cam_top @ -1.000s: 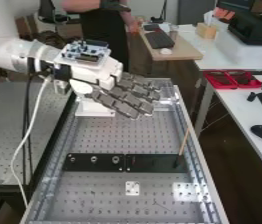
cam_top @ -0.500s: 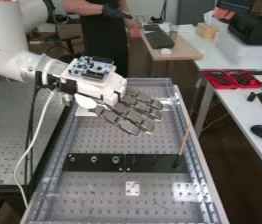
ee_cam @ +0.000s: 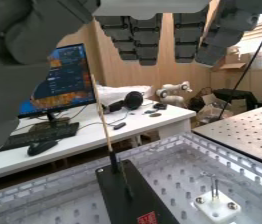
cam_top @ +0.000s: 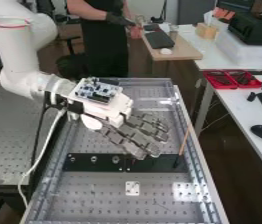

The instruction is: Grab the drill bit and place it in the clear container

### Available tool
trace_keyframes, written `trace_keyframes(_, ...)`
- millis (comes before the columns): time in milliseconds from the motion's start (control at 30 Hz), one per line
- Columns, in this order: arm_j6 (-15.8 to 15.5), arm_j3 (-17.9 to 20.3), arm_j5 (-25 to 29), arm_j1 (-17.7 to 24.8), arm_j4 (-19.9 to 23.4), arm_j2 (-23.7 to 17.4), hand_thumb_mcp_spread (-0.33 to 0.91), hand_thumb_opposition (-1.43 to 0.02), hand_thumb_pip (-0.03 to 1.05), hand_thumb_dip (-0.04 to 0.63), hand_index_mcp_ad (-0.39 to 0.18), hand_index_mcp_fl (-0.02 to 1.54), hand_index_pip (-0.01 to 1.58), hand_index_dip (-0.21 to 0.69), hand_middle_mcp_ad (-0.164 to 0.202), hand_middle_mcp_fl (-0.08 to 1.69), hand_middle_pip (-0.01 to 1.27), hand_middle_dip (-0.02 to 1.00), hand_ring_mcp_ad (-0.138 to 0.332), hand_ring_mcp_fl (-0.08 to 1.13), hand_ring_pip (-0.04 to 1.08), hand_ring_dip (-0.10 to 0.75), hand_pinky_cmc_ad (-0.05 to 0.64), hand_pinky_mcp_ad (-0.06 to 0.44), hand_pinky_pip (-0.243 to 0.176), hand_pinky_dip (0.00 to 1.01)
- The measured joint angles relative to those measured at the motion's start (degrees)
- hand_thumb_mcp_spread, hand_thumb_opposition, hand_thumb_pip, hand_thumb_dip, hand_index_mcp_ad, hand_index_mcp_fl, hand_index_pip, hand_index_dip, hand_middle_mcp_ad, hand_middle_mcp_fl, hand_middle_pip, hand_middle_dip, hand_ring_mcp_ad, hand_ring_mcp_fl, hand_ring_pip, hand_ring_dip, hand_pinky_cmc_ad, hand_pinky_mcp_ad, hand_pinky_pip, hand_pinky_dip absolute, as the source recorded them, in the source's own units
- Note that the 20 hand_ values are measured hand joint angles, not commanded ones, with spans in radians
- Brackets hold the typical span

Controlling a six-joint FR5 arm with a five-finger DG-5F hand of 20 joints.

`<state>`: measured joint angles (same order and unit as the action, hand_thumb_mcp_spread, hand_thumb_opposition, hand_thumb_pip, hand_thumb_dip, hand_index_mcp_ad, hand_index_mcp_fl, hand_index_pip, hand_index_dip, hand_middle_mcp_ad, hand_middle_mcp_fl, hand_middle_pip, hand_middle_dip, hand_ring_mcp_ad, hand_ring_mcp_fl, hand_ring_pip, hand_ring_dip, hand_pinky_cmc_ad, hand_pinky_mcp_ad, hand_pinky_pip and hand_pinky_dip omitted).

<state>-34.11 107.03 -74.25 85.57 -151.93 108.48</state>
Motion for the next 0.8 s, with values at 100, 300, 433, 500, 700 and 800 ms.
trace_keyframes(100, -0.1, -1.0, -0.2, -0.3, -0.2, 1.4, 0.19, -0.68, 0.46, 0.012, 0.106, 0.01, 0.08, 0.202, 0.122, 0.01, 0.16, 0.04, 0.234, 0.04, 0.10, -0.016, 0.260, 0.187, -0.089, 0.24)
trace_keyframes(300, -0.3, -2.6, -0.8, -1.0, 0.2, 4.1, 0.22, -0.70, 0.48, 0.016, 0.094, 0.04, 0.08, 0.202, 0.120, 0.01, 0.16, 0.05, 0.232, 0.03, 0.10, -0.012, 0.257, 0.187, -0.091, 0.26)
trace_keyframes(433, -0.2, -4.0, -1.1, -1.6, 0.8, 6.2, 0.23, -0.70, 0.53, 0.023, 0.089, 0.12, 0.10, 0.202, 0.120, 0.04, 0.16, 0.06, 0.232, 0.03, 0.10, -0.012, 0.257, 0.185, -0.094, 0.28)
trace_keyframes(500, -0.1, -4.6, -1.2, -1.9, 0.9, 7.0, 0.25, -0.71, 0.56, 0.047, 0.086, 0.14, 0.10, 0.202, 0.120, 0.04, 0.16, 0.06, 0.234, 0.03, 0.10, -0.016, 0.257, 0.185, -0.094, 0.29)
trace_keyframes(700, 0.1, -6.9, -2.1, -2.8, 1.0, 9.3, 0.30, -0.72, 0.64, 0.113, 0.077, 0.23, 0.12, 0.202, 0.120, 0.07, 0.15, 0.08, 0.230, 0.03, 0.09, -0.016, 0.253, 0.185, -0.094, 0.29)
trace_keyframes(800, 0.2, -8.0, -2.7, -3.2, 0.6, 10.3, 0.30, -0.75, 0.65, 0.143, 0.068, 0.23, 0.20, 0.195, 0.120, 0.10, 0.15, 0.09, 0.234, 0.03, 0.10, -0.016, 0.253, 0.185, -0.094, 0.29)
